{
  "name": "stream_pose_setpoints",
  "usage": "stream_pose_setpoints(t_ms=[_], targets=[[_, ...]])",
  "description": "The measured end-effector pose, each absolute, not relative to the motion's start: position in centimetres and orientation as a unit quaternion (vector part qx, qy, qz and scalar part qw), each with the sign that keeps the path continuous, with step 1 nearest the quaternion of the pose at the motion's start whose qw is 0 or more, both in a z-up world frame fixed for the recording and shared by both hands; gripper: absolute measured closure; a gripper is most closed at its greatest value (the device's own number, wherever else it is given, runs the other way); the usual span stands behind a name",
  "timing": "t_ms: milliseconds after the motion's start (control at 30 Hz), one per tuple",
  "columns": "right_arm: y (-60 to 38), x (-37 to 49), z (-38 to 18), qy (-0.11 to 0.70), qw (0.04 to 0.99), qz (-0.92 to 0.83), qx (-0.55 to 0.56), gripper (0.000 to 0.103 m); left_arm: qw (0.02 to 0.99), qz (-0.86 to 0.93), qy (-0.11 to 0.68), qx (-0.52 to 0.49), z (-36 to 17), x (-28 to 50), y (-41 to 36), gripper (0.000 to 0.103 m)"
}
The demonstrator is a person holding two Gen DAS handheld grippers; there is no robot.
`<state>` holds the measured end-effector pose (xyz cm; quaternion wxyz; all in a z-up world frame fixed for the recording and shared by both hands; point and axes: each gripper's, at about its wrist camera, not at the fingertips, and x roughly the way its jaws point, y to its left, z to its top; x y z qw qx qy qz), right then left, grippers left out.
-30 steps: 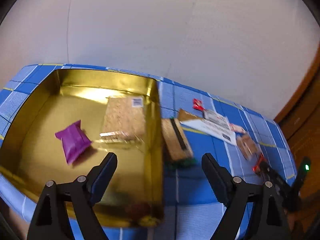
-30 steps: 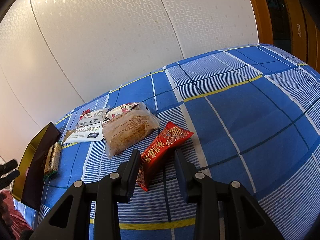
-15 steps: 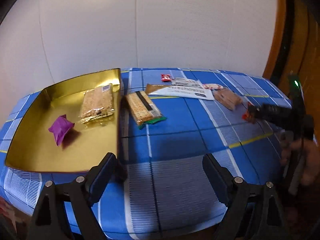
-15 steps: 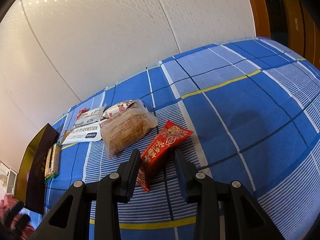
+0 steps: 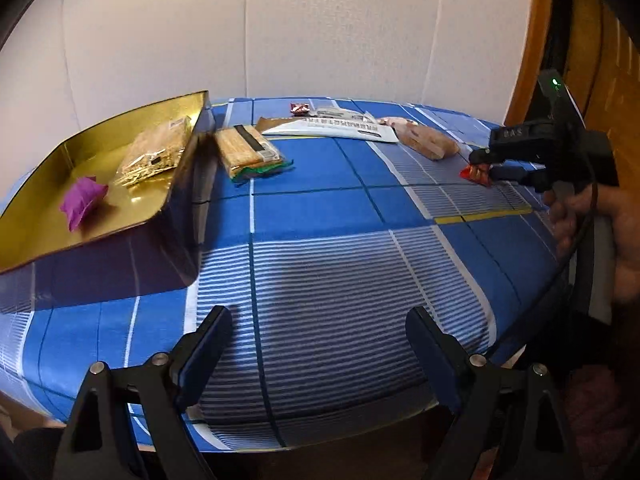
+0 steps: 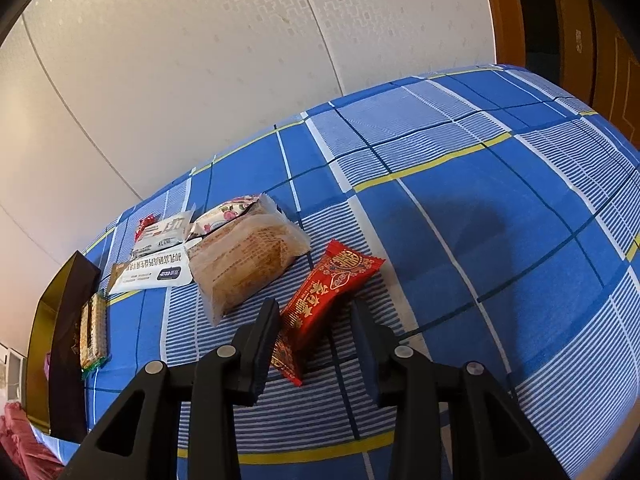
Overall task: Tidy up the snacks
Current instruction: 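Lift the red candy wrapper with the right tool toward the gold tin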
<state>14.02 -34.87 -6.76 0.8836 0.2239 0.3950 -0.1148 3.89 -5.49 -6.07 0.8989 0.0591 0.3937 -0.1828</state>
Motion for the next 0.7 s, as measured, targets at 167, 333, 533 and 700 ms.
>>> stream_pose_setpoints(t_ms=[167, 333, 533, 700], targets=[[-34.6, 14.1, -6.7, 0.399, 0.883, -0.12, 0.216, 0.068, 0.904, -0.183, 0.384, 0.038, -6.1, 4.0, -4.8, 0.012], [-34.1, 14.5, -6.4, 0.407, 0.883, -0.118, 0.201, 0.072, 0.91, -0.191, 0.368, 0.028, -6.4, 3.8, -4.4, 0.005], [-33.5, 14.6, -6.1, 0.419, 0.886, -0.099, 0.169, 0.078, 0.913, -0.186, 0.359, 0.052, -6.7, 3.7, -5.3, 0.0], [-33.4, 14.4, -6.0, 0.424, 0.888, -0.089, 0.156, 0.079, 0.913, -0.189, 0.359, 0.042, -6.6, 3.7, -5.1, 0.0]])
